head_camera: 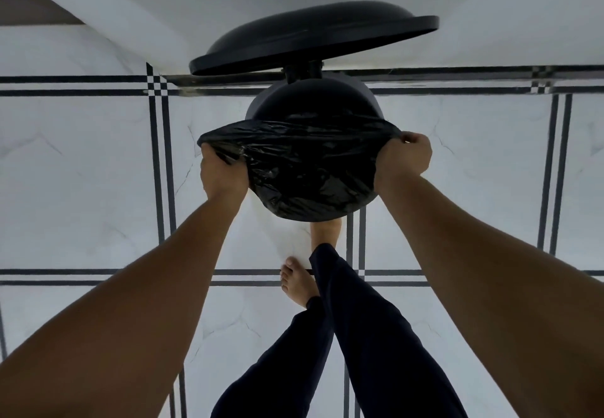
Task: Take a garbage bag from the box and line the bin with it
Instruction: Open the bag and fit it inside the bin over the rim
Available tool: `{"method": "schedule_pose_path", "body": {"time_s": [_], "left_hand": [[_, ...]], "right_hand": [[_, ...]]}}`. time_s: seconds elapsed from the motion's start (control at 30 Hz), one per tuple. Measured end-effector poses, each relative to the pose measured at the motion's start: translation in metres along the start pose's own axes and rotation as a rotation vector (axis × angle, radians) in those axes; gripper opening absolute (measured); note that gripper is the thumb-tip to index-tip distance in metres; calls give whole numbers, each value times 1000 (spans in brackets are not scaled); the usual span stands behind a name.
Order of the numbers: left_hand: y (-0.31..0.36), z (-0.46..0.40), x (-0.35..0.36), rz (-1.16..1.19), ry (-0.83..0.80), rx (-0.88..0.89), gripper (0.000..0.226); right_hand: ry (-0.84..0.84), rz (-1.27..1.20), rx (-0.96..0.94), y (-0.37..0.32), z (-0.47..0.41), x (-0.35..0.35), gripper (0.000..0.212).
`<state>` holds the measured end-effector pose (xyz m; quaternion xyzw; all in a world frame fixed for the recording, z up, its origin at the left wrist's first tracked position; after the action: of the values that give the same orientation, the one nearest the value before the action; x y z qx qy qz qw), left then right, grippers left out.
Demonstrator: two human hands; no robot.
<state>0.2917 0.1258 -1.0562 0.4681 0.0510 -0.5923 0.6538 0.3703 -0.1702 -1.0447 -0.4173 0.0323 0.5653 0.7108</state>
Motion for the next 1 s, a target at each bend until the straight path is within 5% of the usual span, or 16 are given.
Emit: {"method": "schedule_pose_path", "body": {"time_s": [0.33, 0.47, 0.83, 0.93, 1.0], "left_hand": [[19, -29, 7, -20, 16, -59, 37], [32, -34, 18, 65, 10, -66, 22], [54, -43, 32, 335, -104, -14, 32], [45, -49, 38, 326, -126, -108, 44], [40, -53, 40, 337, -155, -197, 31]], "right_hand": [[-3, 6, -108, -41, -22, 22, 28], [-29, 137, -264, -55, -25, 36, 29], [-393, 596, -828, -62, -17, 84, 29], [-411, 672, -832, -62, -23, 88, 30], [-392, 631, -777, -65, -31, 87, 27]]}}
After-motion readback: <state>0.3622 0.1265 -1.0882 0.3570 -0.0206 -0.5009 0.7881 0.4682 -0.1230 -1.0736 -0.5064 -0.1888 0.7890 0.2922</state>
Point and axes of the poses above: each hand's wrist, its own z-axis away from the middle knuckle, its own x-axis out of the palm, y = z × x, the point moved 4 cm from there along -z, towards the middle knuckle, and after that the axes turned 4 degrees about z, right-handed, at the moved point
